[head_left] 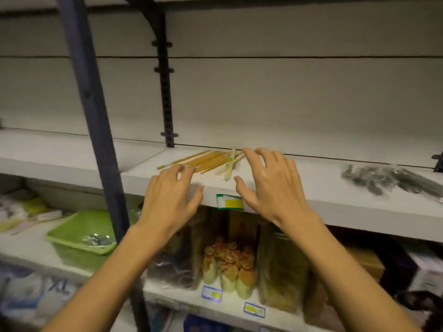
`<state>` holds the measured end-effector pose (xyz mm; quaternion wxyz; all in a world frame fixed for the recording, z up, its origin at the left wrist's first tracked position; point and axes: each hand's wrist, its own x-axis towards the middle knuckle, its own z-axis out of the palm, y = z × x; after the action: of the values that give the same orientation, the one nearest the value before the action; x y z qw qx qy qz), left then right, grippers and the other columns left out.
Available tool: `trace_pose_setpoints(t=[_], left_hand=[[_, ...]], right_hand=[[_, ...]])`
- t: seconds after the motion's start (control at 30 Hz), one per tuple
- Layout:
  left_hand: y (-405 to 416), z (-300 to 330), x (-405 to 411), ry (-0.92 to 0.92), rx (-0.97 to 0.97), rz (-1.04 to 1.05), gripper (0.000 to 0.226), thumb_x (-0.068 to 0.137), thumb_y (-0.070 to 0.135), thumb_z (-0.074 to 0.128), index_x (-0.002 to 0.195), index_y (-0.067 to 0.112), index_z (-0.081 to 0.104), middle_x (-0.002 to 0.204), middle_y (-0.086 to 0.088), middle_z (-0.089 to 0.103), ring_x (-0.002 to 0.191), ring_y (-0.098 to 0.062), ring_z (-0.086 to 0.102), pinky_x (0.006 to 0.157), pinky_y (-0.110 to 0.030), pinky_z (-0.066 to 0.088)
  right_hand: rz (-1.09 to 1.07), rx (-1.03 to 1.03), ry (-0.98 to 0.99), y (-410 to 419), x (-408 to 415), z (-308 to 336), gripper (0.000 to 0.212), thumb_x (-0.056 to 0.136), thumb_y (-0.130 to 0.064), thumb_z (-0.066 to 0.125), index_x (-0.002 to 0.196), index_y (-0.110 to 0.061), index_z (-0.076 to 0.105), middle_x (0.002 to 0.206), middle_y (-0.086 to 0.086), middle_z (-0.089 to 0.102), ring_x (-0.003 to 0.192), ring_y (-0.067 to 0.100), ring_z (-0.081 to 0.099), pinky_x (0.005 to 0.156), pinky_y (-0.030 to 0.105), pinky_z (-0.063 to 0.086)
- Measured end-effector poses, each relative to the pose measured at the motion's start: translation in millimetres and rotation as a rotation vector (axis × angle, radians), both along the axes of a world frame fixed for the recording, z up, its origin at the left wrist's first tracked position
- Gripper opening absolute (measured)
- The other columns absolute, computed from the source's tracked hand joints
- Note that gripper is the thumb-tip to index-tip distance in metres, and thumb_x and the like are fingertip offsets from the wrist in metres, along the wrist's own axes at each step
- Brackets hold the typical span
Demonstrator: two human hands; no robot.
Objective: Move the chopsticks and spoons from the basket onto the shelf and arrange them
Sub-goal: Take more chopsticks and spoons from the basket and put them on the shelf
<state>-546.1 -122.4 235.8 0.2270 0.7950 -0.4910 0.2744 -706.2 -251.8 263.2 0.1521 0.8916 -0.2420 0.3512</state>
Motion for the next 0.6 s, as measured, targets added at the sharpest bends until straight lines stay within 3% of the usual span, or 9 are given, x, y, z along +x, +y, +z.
trace_pose_setpoints(t=[0.2,0.4,0.6], left_hand=[[129.3,-56.5,59.5,0.023,0.062,0.125,0.038,0.084,0.027,0.067,0.117,0.009,0.062,0.110,-0.015,0.063,0.090,-0.039,0.060,0.073,-0.043,0.048],[210.2,-103.3,129.7,0.183,0.113,0.238,0.034,0.089,0.023,0.061,0.120,0.009,0.063,0.105,-0.016,0.067,0.092,-0.038,0.062,0.074,-0.042,0.048],[227.4,-152.0,218.4,0.270,0.222,0.331,0.039,0.091,0.028,0.055,0.127,0.012,0.056,0.111,-0.016,0.065,0.098,-0.037,0.060,0.081,-0.042,0.049]], right_hand=[[0.219,0.063,0.010,119.8,86.8,-58.0,0.046,0.089,-0.038,0.055,0.125,-0.009,0.056,0.109,0.013,0.061,0.095,0.032,0.057,0.074,0.042,0.047],[0.418,0.177,0.115,194.2,180.8,-103.2,0.043,0.091,-0.035,0.052,0.125,-0.009,0.056,0.107,0.013,0.060,0.093,0.031,0.056,0.073,0.042,0.049],[0.525,0.488,0.087,218.7,282.9,-161.1,0.035,0.092,-0.032,0.053,0.123,-0.015,0.053,0.112,0.008,0.056,0.100,0.027,0.056,0.075,0.039,0.049]])
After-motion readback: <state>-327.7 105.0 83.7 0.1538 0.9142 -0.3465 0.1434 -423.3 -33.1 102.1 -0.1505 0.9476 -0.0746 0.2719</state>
